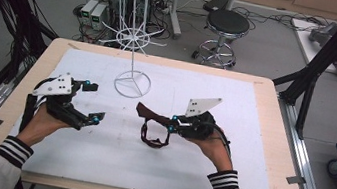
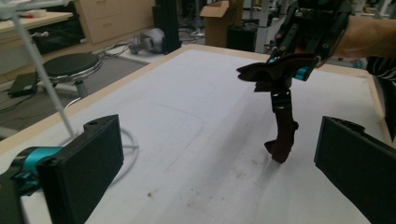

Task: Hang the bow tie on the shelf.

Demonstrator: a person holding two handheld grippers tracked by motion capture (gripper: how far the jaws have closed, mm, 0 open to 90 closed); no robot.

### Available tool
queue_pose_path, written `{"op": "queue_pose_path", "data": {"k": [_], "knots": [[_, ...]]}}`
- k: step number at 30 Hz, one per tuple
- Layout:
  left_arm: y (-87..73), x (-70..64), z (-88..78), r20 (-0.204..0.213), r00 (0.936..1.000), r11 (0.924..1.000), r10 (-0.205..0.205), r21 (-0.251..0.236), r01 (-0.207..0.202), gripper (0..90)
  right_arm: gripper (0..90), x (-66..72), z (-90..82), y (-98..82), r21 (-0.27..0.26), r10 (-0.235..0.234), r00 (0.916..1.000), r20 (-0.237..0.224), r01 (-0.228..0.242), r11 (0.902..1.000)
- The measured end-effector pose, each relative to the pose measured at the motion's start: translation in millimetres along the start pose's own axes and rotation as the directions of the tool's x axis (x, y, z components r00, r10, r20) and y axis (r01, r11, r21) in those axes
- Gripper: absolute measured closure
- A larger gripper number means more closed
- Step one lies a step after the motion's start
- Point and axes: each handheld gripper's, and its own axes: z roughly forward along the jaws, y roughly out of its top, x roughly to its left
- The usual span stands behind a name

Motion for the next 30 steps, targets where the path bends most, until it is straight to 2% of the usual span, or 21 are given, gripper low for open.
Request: {"op": "queue_pose_path", "data": {"k": [2,7,12,17,24,26,28,30], "knots": [[5.4,-1.1,4.9,0.031,0.9994,0.9998,0.013,0.015,-0.013,1.8,82.9,0.8,1.4,1.9,-0.015,0.002,1.0000,-0.007,-0.002,0.9999],[16.9,-4.6,16.9,0.077,0.9967,0.9980,0.024,0.057,-0.028,1.8,82.9,3.0,6.2,7.9,-0.041,-0.014,0.9997,-0.020,0.013,0.9991],[26.6,-7.7,27.1,0.119,0.9924,0.9966,0.028,0.073,-0.037,1.8,82.8,4.6,7.8,12.7,-0.061,-0.022,0.9993,-0.030,0.020,0.9979],[32.6,-9.3,35.6,0.166,0.9846,0.9935,0.055,0.089,-0.070,4.2,82.7,6.0,10.0,13.9,-0.065,-0.028,0.9990,-0.036,0.025,0.9976],[37.0,-10.5,45.6,0.208,0.9769,0.9903,0.051,0.116,-0.076,4.7,82.7,7.1,13.5,16.8,-0.083,-0.043,0.9979,-0.048,0.039,0.9958],[37.4,-11.5,48.6,0.222,0.9736,0.9894,0.053,0.121,-0.081,4.9,82.7,7.2,14.5,17.7,-0.084,-0.043,0.9979,-0.049,0.039,0.9957],[36.9,-12.9,50.9,0.248,0.9671,0.9891,0.059,0.116,-0.090,9.2,82.7,7.9,16.9,19.3,-0.086,-0.046,0.9977,-0.050,0.042,0.9954],[36.4,-14.6,53.7,0.253,0.9658,0.9875,0.055,0.129,-0.090,9.3,82.7,8.2,17.8,19.8,-0.082,-0.046,0.9976,-0.052,0.042,0.9958]]}}
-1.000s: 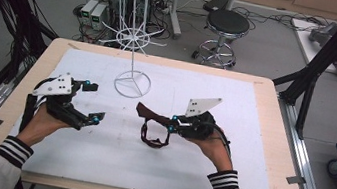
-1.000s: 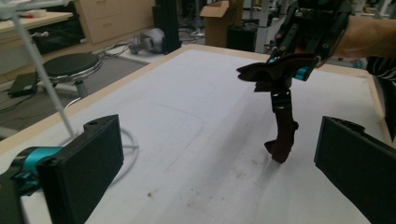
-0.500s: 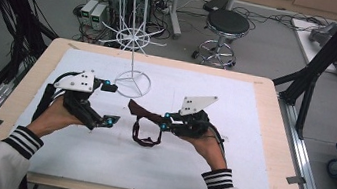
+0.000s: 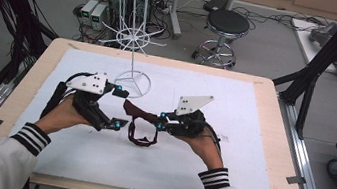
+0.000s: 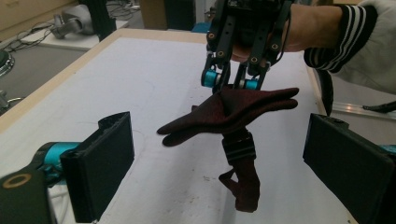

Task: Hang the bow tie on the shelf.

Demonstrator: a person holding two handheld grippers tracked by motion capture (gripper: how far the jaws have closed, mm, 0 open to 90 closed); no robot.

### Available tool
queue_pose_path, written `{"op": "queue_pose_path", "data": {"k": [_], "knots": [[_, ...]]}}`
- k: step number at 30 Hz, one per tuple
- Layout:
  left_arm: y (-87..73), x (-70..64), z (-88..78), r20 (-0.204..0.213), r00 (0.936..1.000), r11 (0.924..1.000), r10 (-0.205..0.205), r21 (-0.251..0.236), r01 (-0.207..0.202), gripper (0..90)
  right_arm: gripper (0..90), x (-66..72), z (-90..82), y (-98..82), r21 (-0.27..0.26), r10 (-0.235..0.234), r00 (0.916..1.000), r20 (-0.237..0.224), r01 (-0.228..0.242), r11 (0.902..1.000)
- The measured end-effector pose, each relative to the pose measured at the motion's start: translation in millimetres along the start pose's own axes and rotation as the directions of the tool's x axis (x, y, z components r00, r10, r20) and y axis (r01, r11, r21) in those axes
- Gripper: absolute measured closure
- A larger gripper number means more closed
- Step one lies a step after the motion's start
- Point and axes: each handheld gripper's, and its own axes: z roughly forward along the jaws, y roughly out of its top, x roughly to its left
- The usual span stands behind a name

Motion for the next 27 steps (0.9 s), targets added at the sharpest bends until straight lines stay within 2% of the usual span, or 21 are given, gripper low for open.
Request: {"op": "queue_pose_path", "data": {"k": [6,8,17,22,27], "knots": [[0.6,0.2,3.7,0.027,0.9996,0.9999,-0.002,0.013,0.002,18.6,82.7,0.1,4.5,2.2,0.017,-0.011,0.9999,-0.005,0.011,0.9998],[0.9,0.9,3.1,0.014,0.9999,0.9996,0.009,0.025,-0.009,27.0,82.7,0.1,5.2,3.4,0.019,-0.011,0.9999,-0.003,0.011,0.9998],[-0.3,3.2,-0.2,0.043,0.9991,0.9998,-0.009,0.017,0.008,36.0,82.6,0.1,8.7,7.2,0.034,-0.021,0.9997,-0.008,0.021,0.9992],[-1.0,5.3,-3.7,0.045,0.9990,0.9996,0.002,0.028,-0.004,42.8,82.6,-0.6,9.9,8.0,0.036,-0.020,0.9998,-0.009,0.020,0.9991],[-0.6,4.2,-4.2,0.048,0.9988,0.9998,0.014,0.015,-0.015,49.2,82.7,-0.8,10.3,8.5,0.044,-0.015,0.9998,-0.010,0.016,0.9989]]}}
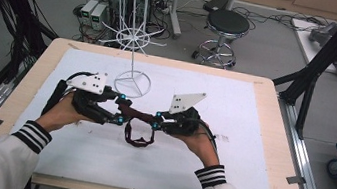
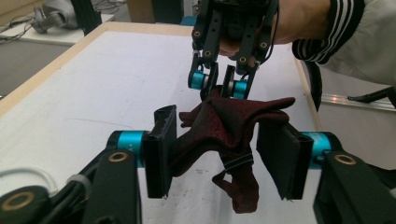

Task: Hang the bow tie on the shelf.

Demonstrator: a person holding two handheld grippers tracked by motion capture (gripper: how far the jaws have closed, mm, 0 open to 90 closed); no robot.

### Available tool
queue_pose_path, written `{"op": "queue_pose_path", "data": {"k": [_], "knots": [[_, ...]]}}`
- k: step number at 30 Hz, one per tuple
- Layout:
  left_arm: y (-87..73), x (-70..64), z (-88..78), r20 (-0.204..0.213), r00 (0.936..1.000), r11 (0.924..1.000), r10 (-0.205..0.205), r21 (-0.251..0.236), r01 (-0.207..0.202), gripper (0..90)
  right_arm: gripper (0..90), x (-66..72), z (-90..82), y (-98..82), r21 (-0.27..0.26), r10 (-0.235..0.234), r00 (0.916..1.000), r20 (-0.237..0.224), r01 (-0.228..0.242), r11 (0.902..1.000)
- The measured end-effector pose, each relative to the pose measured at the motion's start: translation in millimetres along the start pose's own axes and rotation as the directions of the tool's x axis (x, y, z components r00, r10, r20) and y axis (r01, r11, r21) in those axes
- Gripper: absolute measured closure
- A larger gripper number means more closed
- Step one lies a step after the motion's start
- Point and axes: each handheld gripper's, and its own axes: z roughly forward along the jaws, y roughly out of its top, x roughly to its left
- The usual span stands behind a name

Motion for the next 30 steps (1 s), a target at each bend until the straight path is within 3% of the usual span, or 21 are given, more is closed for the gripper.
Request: {"op": "queue_pose_path", "data": {"k": [7,11,20,21,24,26,27,28,30], "knots": [[1.1,-1.9,-0.9,0.004,0.9997,0.9997,0.023,0.002,-0.023,64.9,82.6,-1.3,0.1,0.0,-0.008,0.005,1.0000,-0.002,-0.005,1.0000],[1.8,-2.6,-1.6,0.002,0.9999,0.9999,0.010,0.011,-0.010,75.8,82.6,-1.3,0.9,-0.1,-0.004,0.011,0.9999,-0.003,-0.011,0.9999],[3.7,-4.9,-3.9,-0.032,0.9993,0.9998,0.020,0.009,-0.020,82.2,80.5,-1.1,0.9,0.4,-0.014,0.021,0.9998,-0.007,-0.021,0.9997],[3.8,-5.0,-4.2,-0.043,0.9989,0.9998,0.017,0.009,-0.017,82.2,74.2,-1.1,0.8,0.5,-0.024,0.020,0.9998,-0.001,-0.020,0.9995],[3.7,-4.9,-5.5,-0.062,0.9980,1.0000,0.008,0.002,-0.008,82.2,33.5,0.7,-0.1,-0.2,-0.064,0.053,0.9981,0.030,-0.051,0.9966],[3.9,-4.3,-8.0,-0.074,0.9972,0.9999,0.012,-0.003,-0.012,82.2,10.4,2.7,-0.6,-0.3,-0.068,0.045,0.9962,0.075,-0.040,0.9969],[4.1,-4.0,-9.2,-0.072,0.9973,0.9999,0.010,-0.006,-0.011,82.2,2.5,2.6,-0.9,-0.4,-0.087,0.059,0.9939,0.093,-0.051,0.9949],[4.1,-3.6,-10.5,-0.072,0.9973,0.9999,0.015,-0.006,-0.015,82.2,0.6,3.4,-2.5,-0.1,-0.104,0.089,0.9917,0.093,-0.079,0.9915],[4.4,-3.9,-12.0,-0.092,0.9958,0.9997,0.004,-0.023,-0.006,82.1,0.6,4.0,-7.3,0.8,-0.154,0.100,0.9877,0.120,-0.081,0.9848]]}}
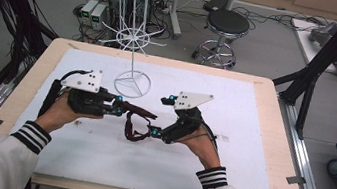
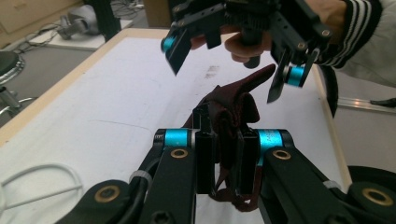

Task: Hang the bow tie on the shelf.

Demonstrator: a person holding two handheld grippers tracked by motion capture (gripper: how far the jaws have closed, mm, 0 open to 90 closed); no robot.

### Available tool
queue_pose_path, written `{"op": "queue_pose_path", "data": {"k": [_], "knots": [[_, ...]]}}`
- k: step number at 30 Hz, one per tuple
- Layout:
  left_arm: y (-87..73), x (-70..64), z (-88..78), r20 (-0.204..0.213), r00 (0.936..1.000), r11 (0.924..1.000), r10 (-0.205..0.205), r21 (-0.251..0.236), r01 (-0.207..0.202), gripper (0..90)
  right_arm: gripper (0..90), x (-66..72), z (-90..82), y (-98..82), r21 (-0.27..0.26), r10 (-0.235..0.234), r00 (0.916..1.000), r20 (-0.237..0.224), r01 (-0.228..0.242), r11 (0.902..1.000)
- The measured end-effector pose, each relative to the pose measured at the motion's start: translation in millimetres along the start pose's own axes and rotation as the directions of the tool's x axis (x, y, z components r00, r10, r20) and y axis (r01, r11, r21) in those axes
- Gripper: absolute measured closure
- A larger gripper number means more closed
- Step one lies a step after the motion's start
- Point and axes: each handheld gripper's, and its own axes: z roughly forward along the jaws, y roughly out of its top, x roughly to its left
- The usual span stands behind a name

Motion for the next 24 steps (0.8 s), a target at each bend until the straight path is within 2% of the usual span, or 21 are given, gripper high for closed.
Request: {"op": "queue_pose_path", "data": {"k": [4,9,10,12,15,16,17,19,22,24], "knots": [[0.1,2.9,-4.9,-0.010,0.9998,0.9999,-0.014,-0.004,0.014,82.1,0.6,1.6,-9.0,0.8,-0.044,0.002,0.9996,0.029,0.000,0.9990],[6.6,5.5,-10.0,-0.026,0.9996,0.9998,-0.008,-0.016,0.008,82.1,0.6,4.4,-20.8,-3.6,-0.065,0.020,0.9958,0.089,-0.014,0.9978],[8.5,5.9,-11.3,-0.033,0.9995,0.9998,-0.005,-0.019,0.005,82.0,0.6,5.6,-26.4,-6.7,-0.086,0.032,0.9948,0.096,-0.024,0.9960],[12.0,7.2,-14.3,-0.041,0.9991,0.9996,-0.005,-0.028,0.004,82.1,0.6,5.5,-28.3,-8.0,-0.091,0.031,0.9938,0.107,-0.021,0.9957],[16.6,9.6,-19.2,-0.059,0.9982,0.9992,-0.011,-0.040,0.009,82.0,0.6,7.7,-38.0,-14.9,-0.091,0.064,0.9886,0.137,-0.051,0.9945],[18.1,10.7,-21.0,-0.068,0.9977,0.9992,-0.010,-0.040,0.008,82.0,0.6,11.6,-44.1,-16.5,-0.066,0.039,0.9831,0.179,-0.027,0.9974],[19.8,11.6,-22.4,-0.069,0.9975,0.9989,-0.013,-0.046,0.010,82.0,0.6,11.6,-44.1,-16.5,-0.066,0.039,0.9831,0.179,-0.027,0.9974],[23.4,13.3,-24.9,-0.084,0.9964,0.9986,-0.011,-0.052,0.007,82.0,0.6,15.0,-51.4,-21.0,-0.116,0.053,0.9837,0.172,-0.033,0.9927],[27.4,16.2,-27.2,-0.097,0.9953,0.9981,-0.008,-0.061,0.002,82.0,0.6,18.0,-60.7,-28.1,-0.103,0.050,0.9753,0.215,-0.028,0.9942],[30.8,18.1,-28.0,-0.105,0.9945,0.9982,-0.004,-0.059,-0.003,82.0,0.6,19.8,-67.0,-33.3,-0.115,0.074,0.9681,0.239,-0.048,0.9922]]}}
